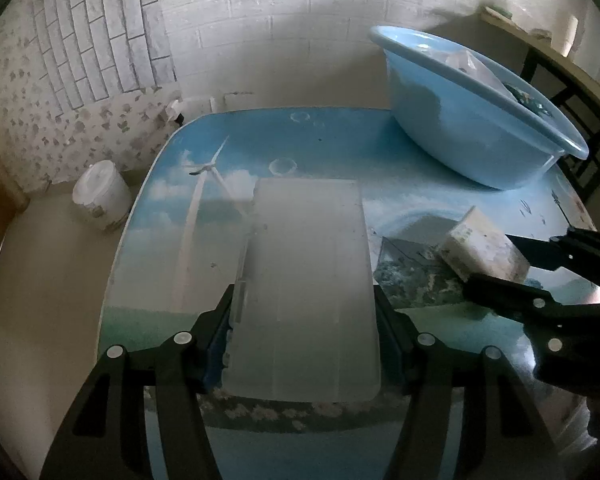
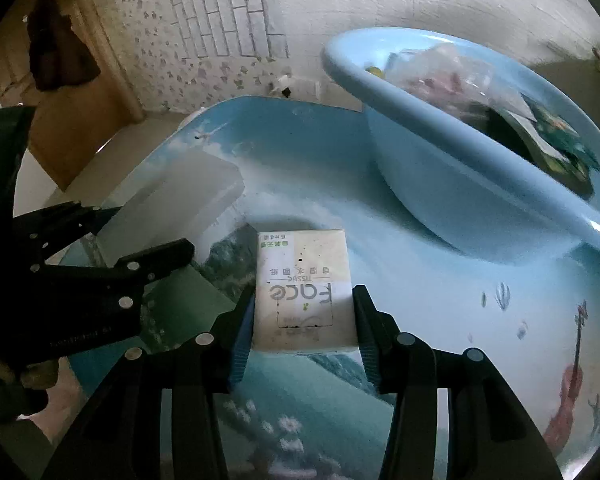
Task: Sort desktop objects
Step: 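Grasp the white 'Face' tissue pack with the right tool, then carry the clear box toward the basin with the left tool while the right tool carries the tissue pack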
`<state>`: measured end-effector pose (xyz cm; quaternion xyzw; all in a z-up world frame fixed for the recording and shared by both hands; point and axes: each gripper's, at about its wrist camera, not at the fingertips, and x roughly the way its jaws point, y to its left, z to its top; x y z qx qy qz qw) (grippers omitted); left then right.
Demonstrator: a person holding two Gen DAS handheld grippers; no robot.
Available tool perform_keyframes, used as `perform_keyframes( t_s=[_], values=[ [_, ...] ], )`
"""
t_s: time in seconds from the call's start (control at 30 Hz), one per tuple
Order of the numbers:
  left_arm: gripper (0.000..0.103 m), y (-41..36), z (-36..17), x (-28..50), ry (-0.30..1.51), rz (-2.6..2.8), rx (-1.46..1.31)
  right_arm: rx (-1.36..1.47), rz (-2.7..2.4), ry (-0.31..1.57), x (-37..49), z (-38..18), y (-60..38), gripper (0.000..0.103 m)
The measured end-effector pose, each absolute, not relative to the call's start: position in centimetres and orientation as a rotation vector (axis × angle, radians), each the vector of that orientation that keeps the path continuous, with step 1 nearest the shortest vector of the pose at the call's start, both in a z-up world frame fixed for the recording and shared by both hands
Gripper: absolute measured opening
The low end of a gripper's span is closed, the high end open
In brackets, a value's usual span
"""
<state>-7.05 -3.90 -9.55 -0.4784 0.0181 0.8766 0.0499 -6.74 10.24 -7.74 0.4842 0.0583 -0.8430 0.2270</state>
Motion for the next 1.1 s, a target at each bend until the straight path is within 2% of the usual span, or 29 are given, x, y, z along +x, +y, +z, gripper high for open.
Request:
perform_keyframes(
  t_s=[0.33,0.73,1.1],
  values=[
    [0.062,-1.4,-6.7,-5.3,0.026,2.694,-1.380,1.283,-2.319,0.148,-3.8,-5.5,12.0,0.042],
    [0.062,0.4,-1.1,-4.1,0.028,2.757,-1.230,1.097,-2.397,0.122,-0.5,-0.2,14.8,0.042],
    [0.062,2.0,2.0,-5.4,0.045,2.748,-1.127,0.975,-2.516,0.061,-2.6,4.5,17.0,0.042]
  ],
)
